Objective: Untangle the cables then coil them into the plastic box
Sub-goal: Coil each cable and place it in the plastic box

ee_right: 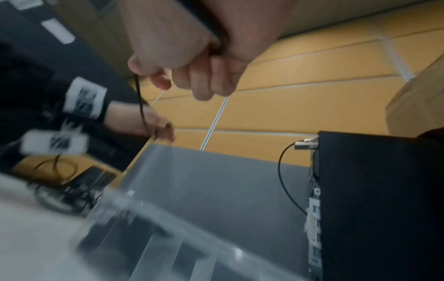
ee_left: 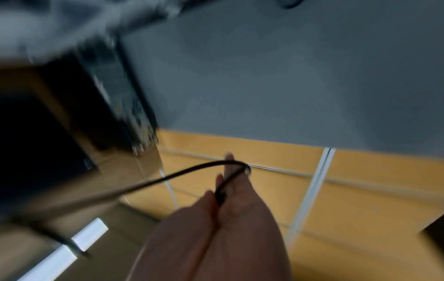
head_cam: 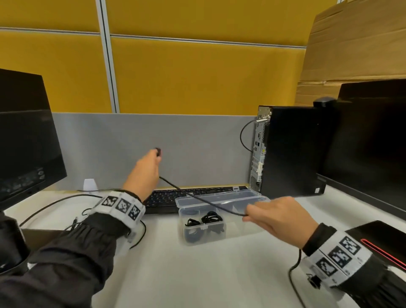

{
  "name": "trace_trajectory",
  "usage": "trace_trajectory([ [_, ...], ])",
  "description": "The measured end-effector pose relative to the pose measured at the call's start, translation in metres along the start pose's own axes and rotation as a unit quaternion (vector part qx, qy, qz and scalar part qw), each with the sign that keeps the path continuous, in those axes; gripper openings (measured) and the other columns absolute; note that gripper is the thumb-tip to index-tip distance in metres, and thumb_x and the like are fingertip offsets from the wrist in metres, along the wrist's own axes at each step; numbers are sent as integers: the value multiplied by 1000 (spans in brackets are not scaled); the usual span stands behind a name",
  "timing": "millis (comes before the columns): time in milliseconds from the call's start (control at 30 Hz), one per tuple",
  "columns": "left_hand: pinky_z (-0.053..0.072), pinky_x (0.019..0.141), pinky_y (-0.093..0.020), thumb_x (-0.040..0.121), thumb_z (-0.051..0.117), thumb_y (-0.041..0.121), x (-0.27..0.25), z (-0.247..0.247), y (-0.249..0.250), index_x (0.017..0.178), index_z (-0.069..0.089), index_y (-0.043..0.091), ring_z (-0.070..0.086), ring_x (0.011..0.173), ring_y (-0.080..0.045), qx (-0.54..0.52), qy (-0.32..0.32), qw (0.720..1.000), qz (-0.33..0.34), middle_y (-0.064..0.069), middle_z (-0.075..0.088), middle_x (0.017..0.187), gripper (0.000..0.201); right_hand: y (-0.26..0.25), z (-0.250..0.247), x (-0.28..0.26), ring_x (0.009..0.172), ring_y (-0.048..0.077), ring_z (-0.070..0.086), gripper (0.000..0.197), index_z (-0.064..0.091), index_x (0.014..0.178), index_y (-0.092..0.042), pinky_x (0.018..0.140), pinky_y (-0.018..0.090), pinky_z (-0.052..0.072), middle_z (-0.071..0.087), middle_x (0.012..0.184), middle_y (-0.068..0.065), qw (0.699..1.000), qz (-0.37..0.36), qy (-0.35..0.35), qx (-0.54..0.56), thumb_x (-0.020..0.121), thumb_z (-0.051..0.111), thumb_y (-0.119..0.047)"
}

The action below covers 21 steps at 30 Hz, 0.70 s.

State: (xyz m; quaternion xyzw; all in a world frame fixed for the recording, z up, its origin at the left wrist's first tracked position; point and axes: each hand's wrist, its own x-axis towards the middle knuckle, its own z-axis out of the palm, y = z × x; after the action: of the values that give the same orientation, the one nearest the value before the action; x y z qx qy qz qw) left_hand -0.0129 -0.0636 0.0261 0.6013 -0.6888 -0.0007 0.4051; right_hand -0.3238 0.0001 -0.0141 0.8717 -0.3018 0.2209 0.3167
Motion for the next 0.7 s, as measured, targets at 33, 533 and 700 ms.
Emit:
trace_trajectory([
  [33,42,76,-34,102,28,18,-4,4,-5,115,49,3,59,91,-30,61,-67,996,10,-18,62,107,29,3,-6,3,33,16,37,36,42,78,-22,32,18,30,45,49,-5,999,5,36,3,102,24,-42],
  [533,37,40,-10,80,56,30,-53,-41,71,70,69,7,47,36,-3,-721,-250,644,-60,2,55,53,28,27,13,29,60,19,58,59,48,102,-20,58,30,49,51,64,-3,949,274,-146,49,90,5,-59],
  [700,53,81,-22,103,23,16,-28,-26,89,103,51,0,69,90,-18,-722,-4,691,-22,-10,70,89,32,-35,13,36,36,8,23,51,48,83,-25,37,10,3,37,42,-7,993,80,-86,19,98,8,-52],
])
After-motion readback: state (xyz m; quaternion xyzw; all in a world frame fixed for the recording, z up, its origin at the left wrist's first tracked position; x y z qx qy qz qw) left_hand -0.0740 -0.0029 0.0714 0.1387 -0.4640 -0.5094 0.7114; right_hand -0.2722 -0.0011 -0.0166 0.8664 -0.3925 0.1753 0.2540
